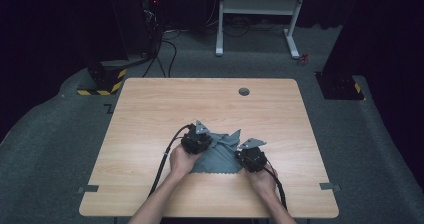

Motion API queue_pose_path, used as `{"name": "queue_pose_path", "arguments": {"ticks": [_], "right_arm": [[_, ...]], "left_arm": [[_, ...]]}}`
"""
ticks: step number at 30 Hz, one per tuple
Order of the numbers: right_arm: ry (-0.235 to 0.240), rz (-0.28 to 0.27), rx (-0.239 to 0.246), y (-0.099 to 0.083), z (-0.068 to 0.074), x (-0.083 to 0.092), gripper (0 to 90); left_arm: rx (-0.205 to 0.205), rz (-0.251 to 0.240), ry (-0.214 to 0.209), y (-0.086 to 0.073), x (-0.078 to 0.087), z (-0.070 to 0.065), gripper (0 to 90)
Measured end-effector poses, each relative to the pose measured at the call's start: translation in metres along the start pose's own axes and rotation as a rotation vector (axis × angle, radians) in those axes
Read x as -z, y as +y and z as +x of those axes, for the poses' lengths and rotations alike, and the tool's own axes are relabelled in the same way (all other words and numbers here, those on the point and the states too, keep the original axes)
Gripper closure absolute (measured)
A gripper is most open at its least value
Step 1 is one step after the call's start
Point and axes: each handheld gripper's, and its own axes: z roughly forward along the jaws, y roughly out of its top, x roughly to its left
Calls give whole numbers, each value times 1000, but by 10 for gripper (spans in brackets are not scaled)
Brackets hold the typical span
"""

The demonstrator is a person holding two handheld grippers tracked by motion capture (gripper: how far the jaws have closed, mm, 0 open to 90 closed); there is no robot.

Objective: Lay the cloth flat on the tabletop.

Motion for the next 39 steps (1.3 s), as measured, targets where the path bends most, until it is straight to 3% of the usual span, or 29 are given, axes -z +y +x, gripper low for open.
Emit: {"name": "queue_pose_path", "arguments": {"ticks": [2,4,5,7,9,10,11,14,19,23,28,29,30,31,33,34,36,39], "right_arm": [[2,-6,7,0,2,1,885],[5,-8,13,0,1,2,886],[10,-7,12,1,2,2,889],[14,-8,16,0,1,2,889],[18,0,16,-1,2,2,890],[16,1,30,-2,3,3,891],[16,1,30,-2,3,3,891],[17,-2,45,-4,5,5,892],[21,-5,62,-9,8,13,893],[22,-11,95,-14,8,25,892],[41,-16,79,-13,5,26,867],[25,-34,64,-10,3,26,794],[25,-34,64,-10,3,26,794],[14,-44,44,-7,1,26,787],[-23,-64,-29,0,-11,25,756],[-23,-64,-29,0,-11,25,756],[-44,-58,-78,5,-22,19,736],[-98,-9,-109,12,-32,0,679]], "left_arm": [[-12,6,3,-5,-4,-5,530],[-14,8,10,-6,-5,-5,509],[-11,20,42,-7,-9,-5,525],[-9,27,56,-7,-11,-4,564],[-6,32,73,-5,-13,-2,703],[-10,37,90,-2,-13,0,859],[-10,37,90,-2,-13,0,885],[30,18,81,1,-8,7,896],[109,-50,114,6,13,26,900],[160,-67,146,10,29,44,900],[187,-45,141,7,17,47,895],[184,-43,121,5,10,46,842],[184,-43,121,5,10,46,753],[191,-45,111,3,7,44,753],[181,-67,72,0,7,40,579],[181,-67,72,0,7,40,548],[157,-64,74,-3,7,37,522],[120,-45,87,-7,3,35,475]]}}
